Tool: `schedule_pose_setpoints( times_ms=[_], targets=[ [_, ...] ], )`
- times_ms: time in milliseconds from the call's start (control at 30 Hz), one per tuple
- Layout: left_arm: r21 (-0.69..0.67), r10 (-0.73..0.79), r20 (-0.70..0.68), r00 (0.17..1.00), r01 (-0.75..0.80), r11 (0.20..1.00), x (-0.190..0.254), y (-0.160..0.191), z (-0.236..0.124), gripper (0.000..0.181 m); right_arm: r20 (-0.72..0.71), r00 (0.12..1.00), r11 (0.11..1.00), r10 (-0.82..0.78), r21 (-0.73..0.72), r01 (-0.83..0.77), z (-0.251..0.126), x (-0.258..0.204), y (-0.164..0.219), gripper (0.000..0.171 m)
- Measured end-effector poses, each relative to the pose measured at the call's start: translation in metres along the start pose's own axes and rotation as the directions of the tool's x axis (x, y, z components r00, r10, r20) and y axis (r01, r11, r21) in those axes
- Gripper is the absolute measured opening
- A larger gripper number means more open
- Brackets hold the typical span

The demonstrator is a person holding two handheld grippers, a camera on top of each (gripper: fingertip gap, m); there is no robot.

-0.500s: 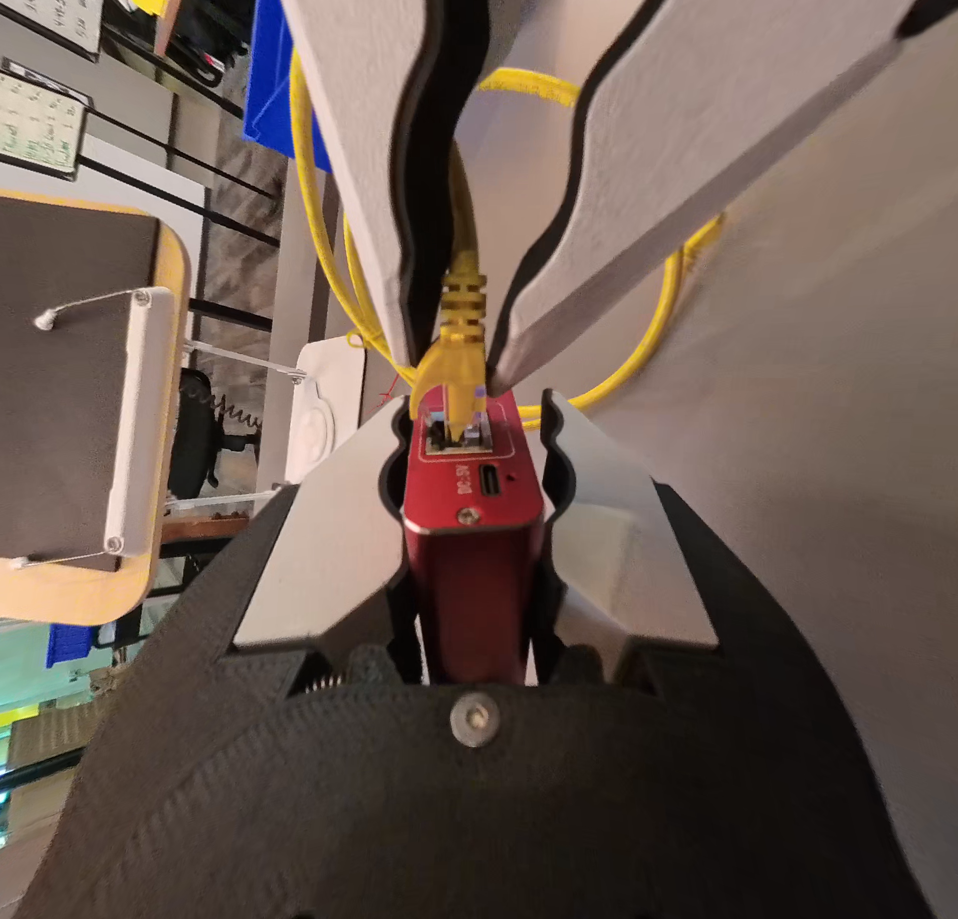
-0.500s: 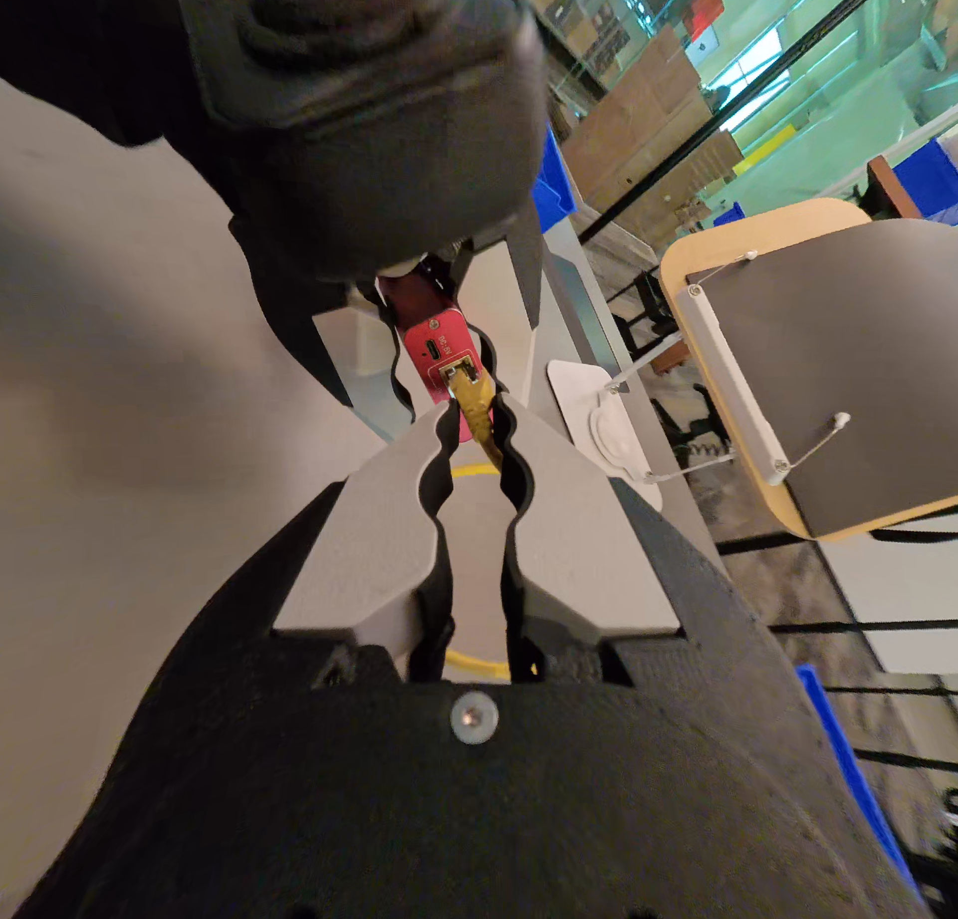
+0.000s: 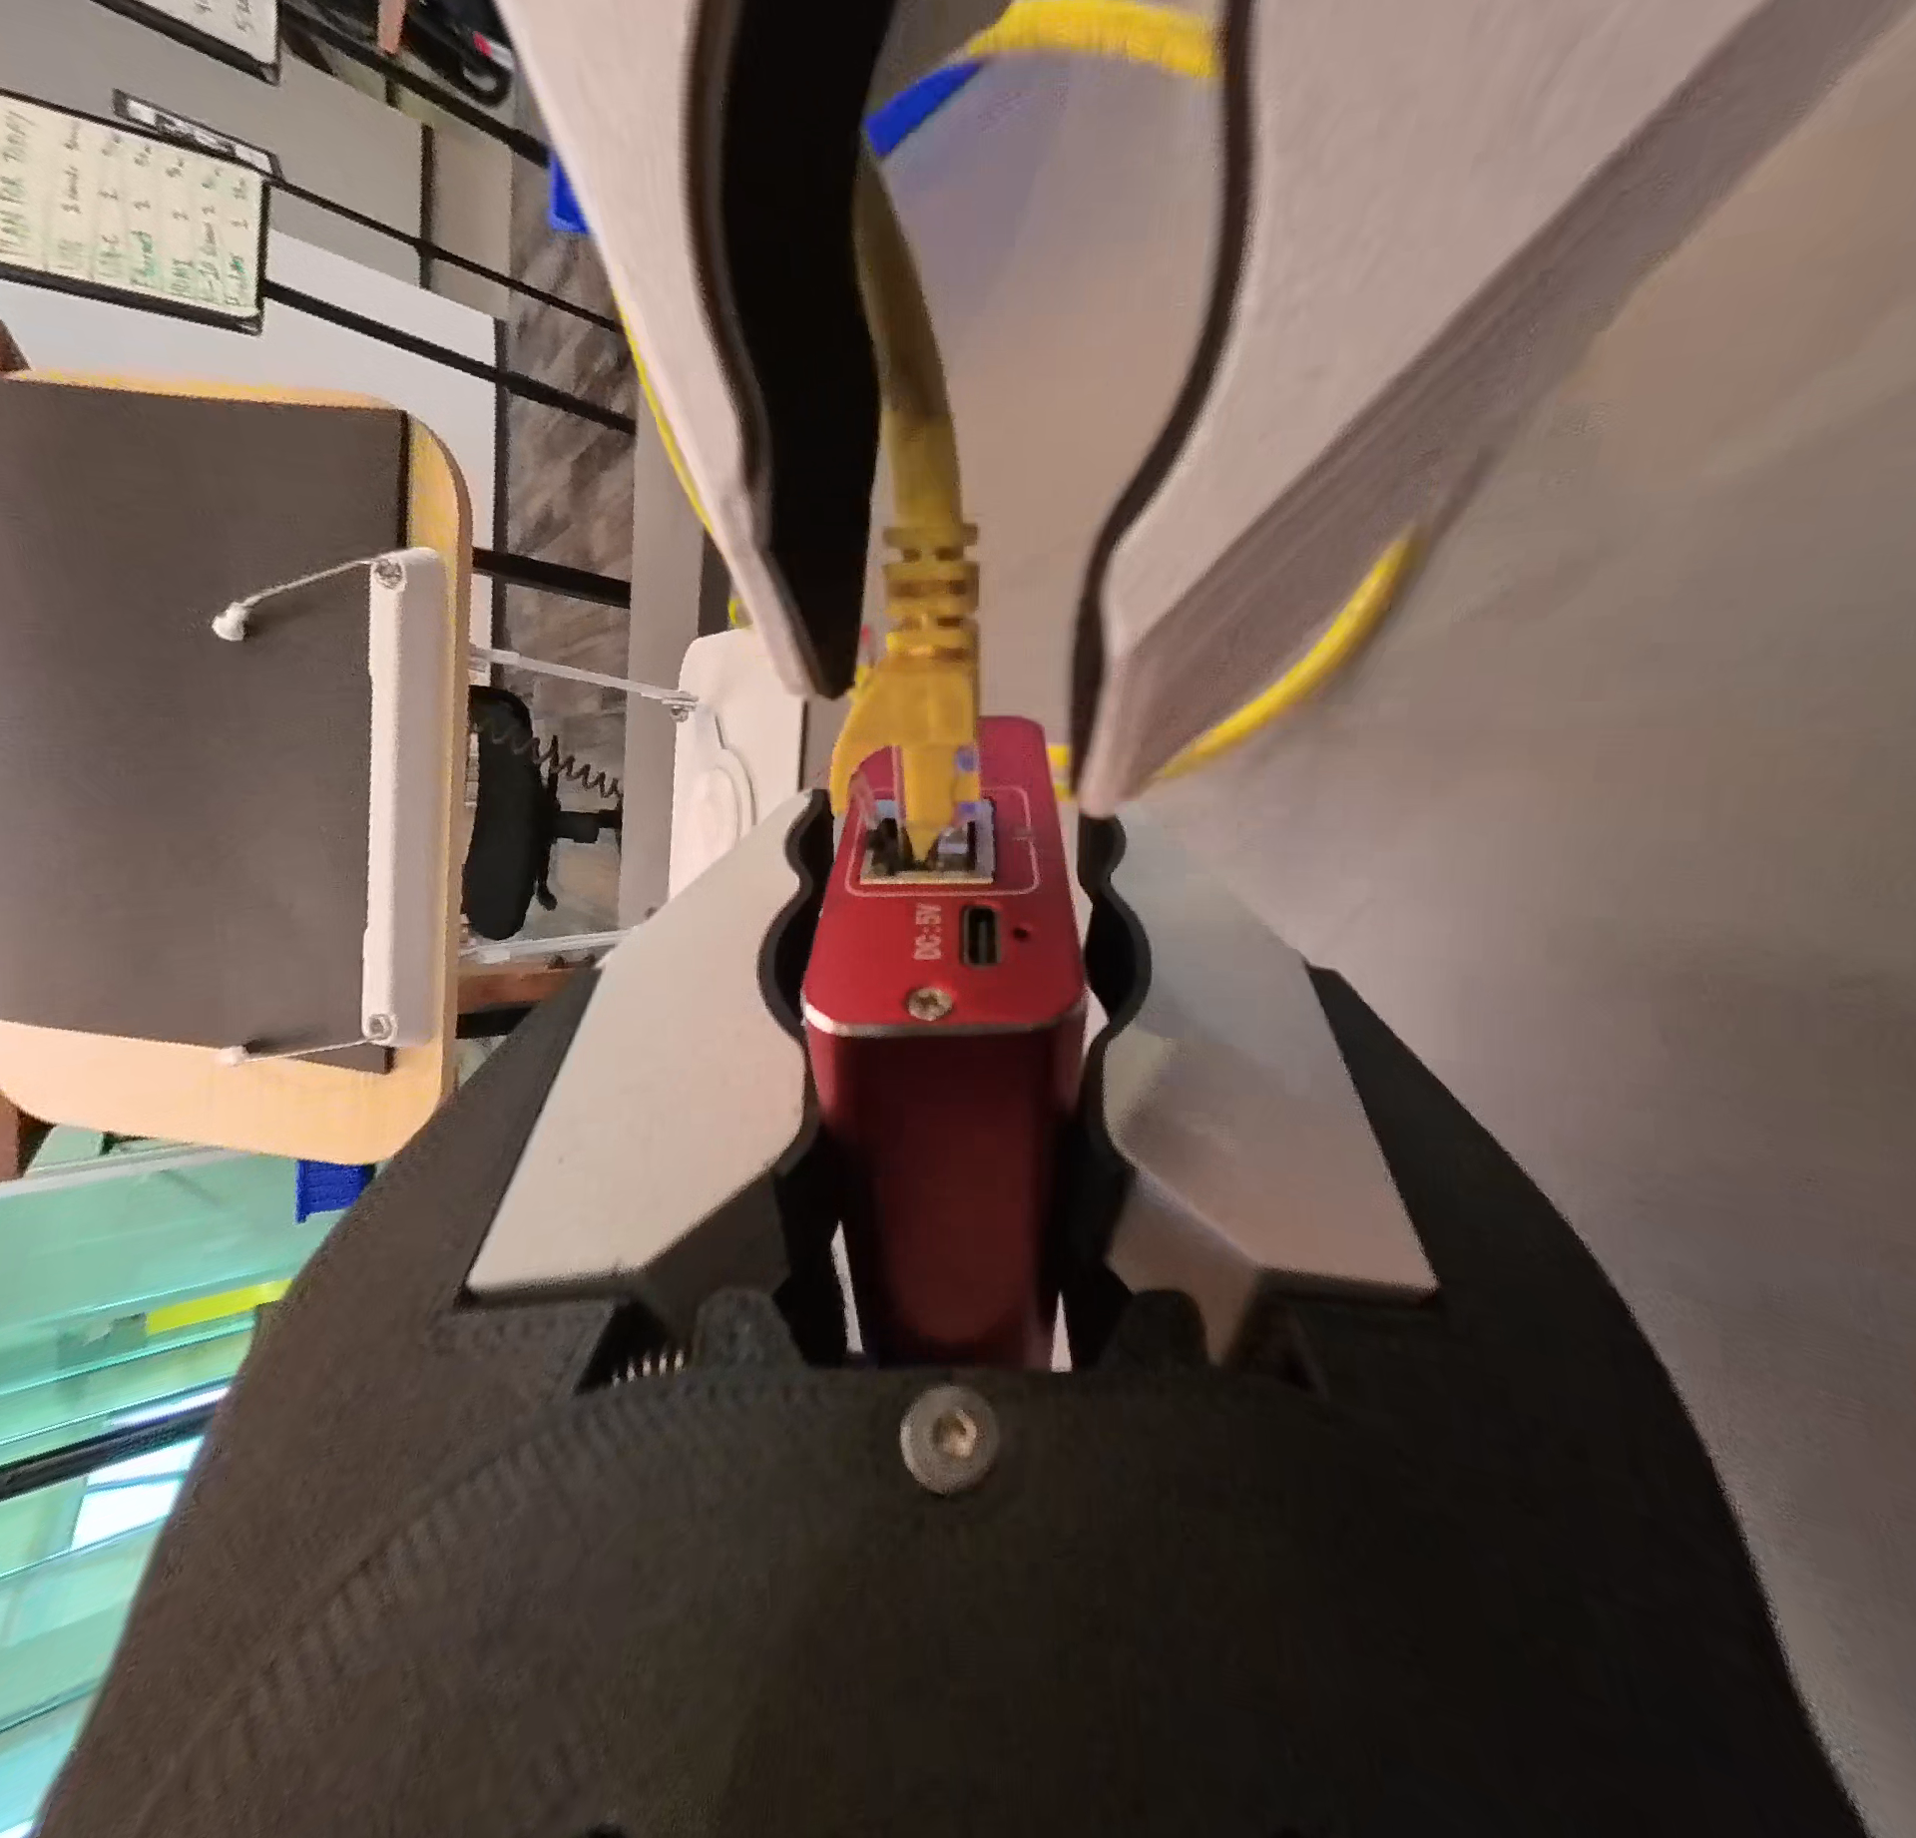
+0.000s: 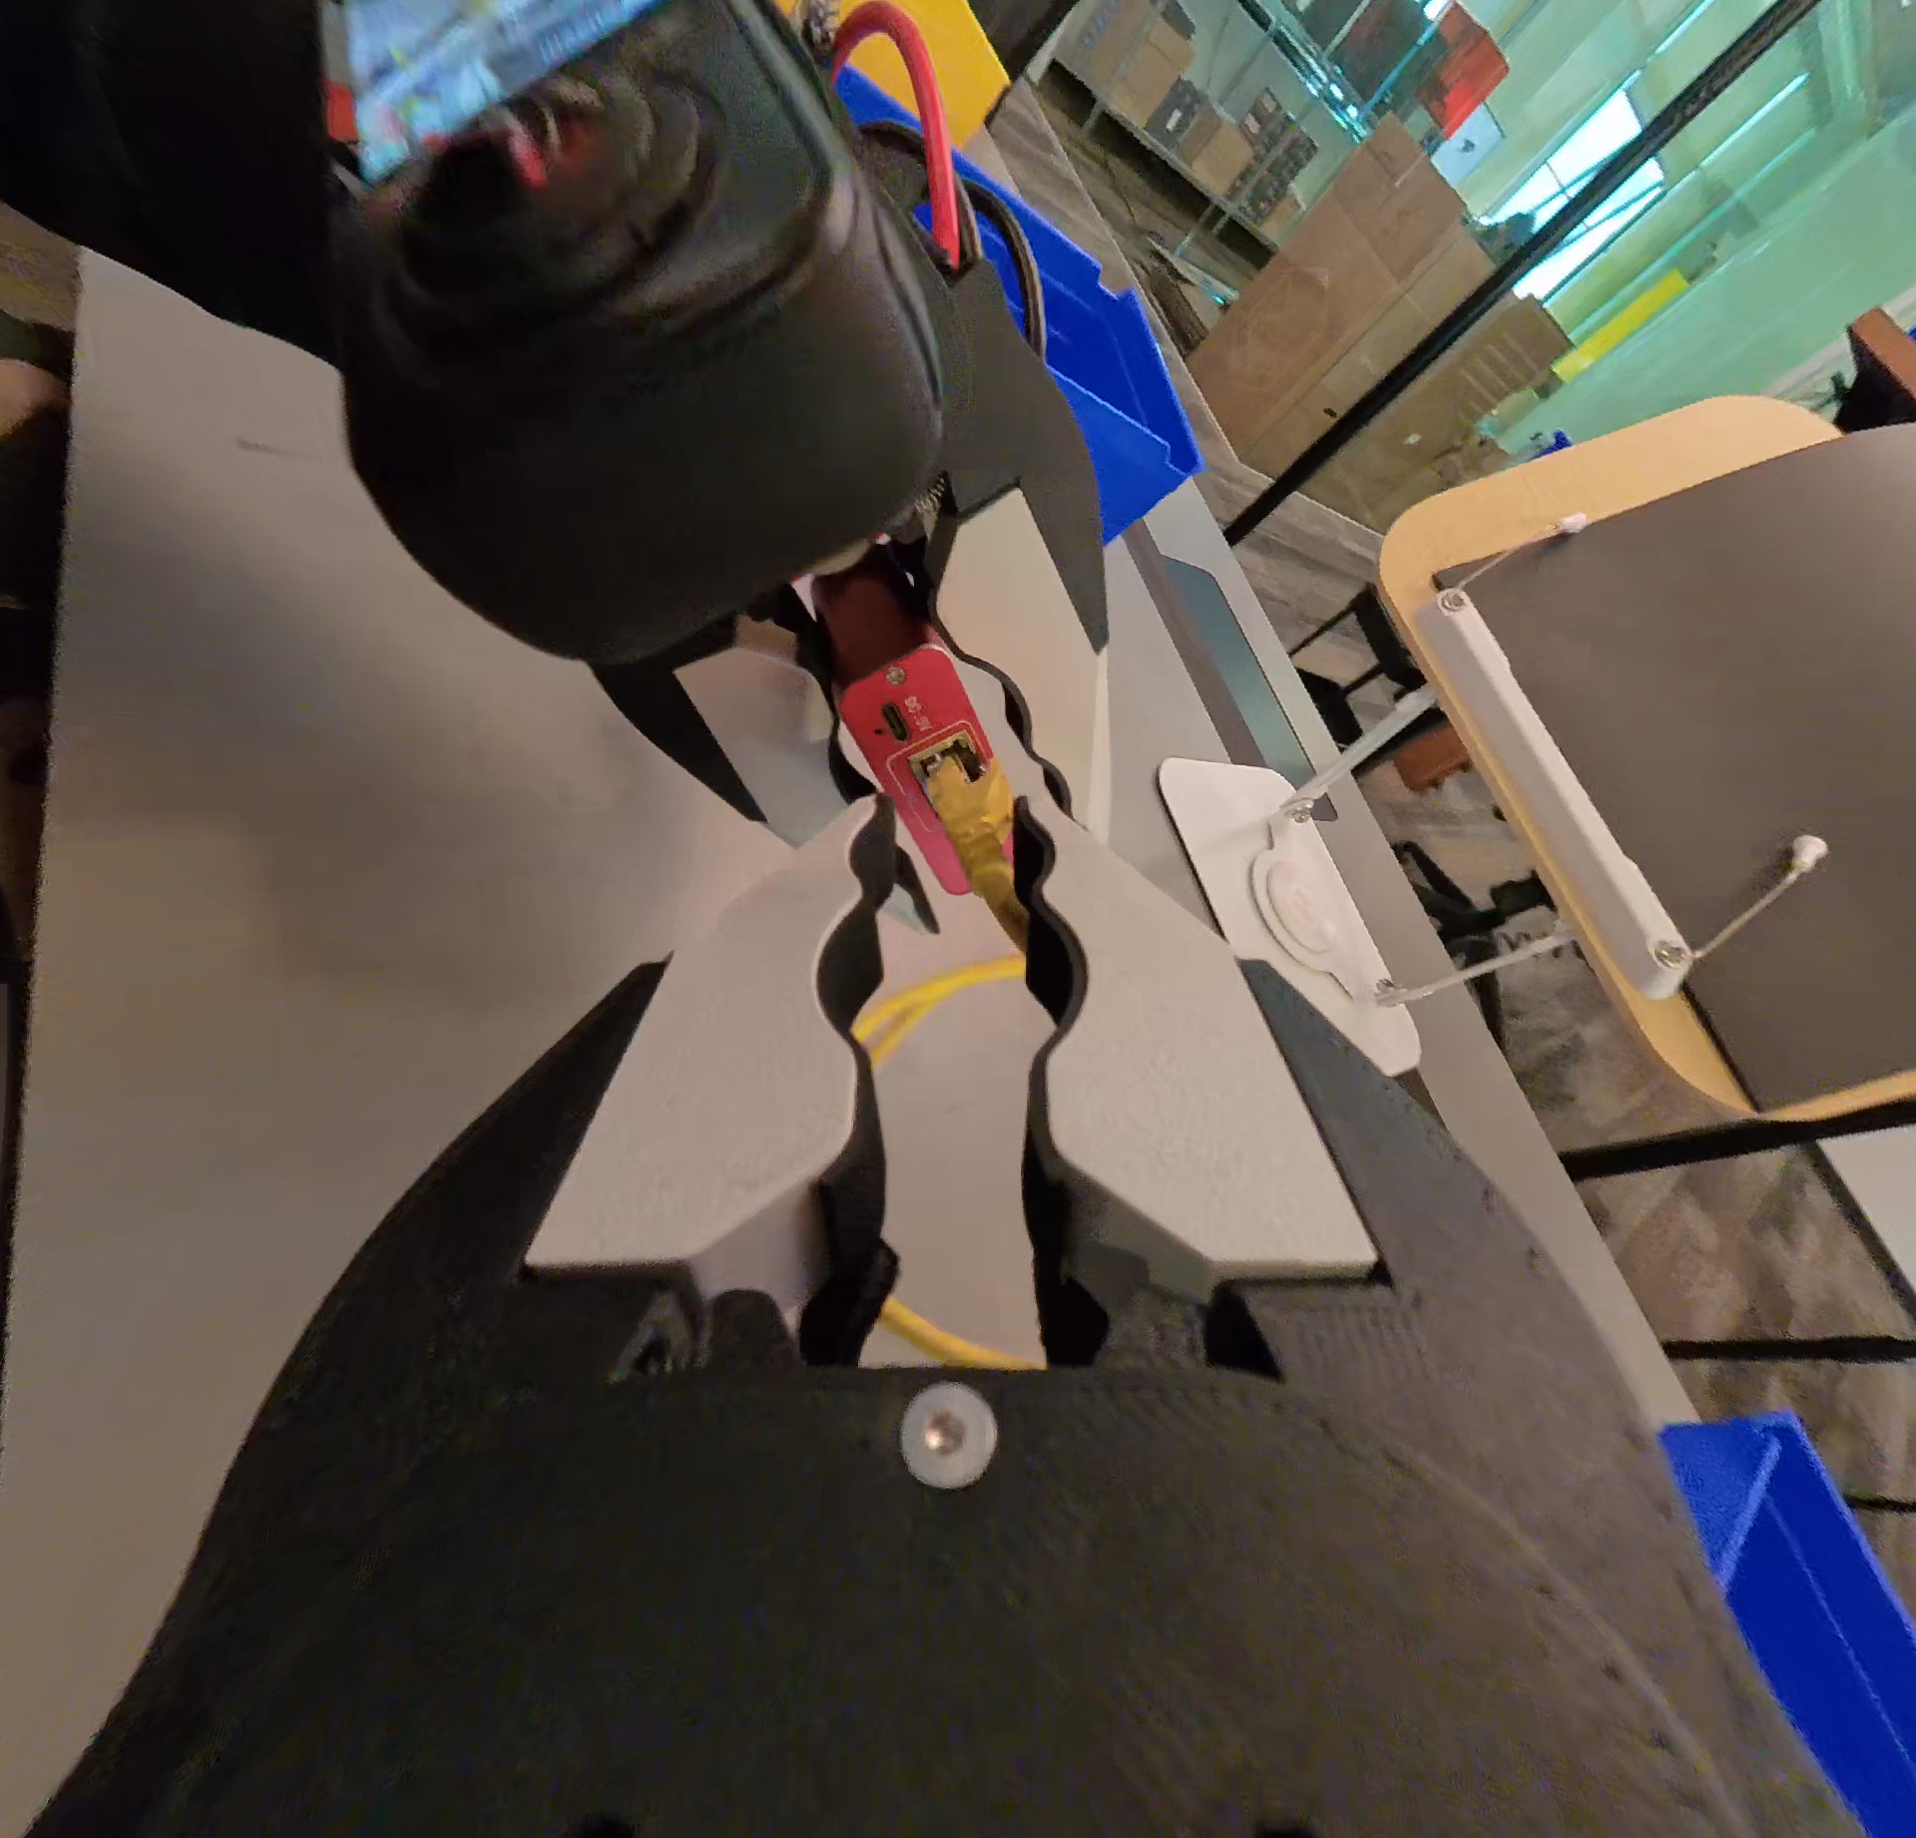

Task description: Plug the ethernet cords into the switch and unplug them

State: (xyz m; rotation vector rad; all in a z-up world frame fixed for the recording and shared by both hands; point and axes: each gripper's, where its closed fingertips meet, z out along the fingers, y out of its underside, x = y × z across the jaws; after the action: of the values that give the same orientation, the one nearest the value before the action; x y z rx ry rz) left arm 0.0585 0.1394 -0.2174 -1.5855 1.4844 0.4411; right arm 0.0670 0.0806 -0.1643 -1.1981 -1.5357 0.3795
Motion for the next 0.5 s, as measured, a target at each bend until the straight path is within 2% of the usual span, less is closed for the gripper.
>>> schedule_pose_setpoints(
  times_ms=[67, 233, 367, 500],
  targets=[
    [0.007, 0.006, -0.004, 1.000, -0.006, 1.000, -0.003, -0.002, -0.003, 0.045, 0.030, 0.999, 1.000, -0.022, 0.004, 0.022, -0.003, -0.002, -0.005, 0.022],
    [-0.025, 0.047, -0.013, 0.999, -0.047, 0.999, -0.006, -0.001, -0.010, 0.045, 0.079, 0.988, 0.991, -0.130, -0.020, 0.132, -0.009, 0.005, -0.018, 0.012],
    [-0.078, 0.055, -0.029, 0.998, -0.057, 0.995, -0.006, 0.000, -0.014, 0.046, 0.077, 0.980, 0.982, -0.183, -0.041, 0.187, -0.013, 0.015, -0.028, 0.026],
    [-0.086, 0.057, -0.029, 0.998, -0.059, 0.995, -0.008, -0.005, -0.016, 0.046, 0.133, 0.962, 0.963, -0.237, -0.097, 0.251, -0.015, 0.014, -0.025, 0.026]
  ],
)
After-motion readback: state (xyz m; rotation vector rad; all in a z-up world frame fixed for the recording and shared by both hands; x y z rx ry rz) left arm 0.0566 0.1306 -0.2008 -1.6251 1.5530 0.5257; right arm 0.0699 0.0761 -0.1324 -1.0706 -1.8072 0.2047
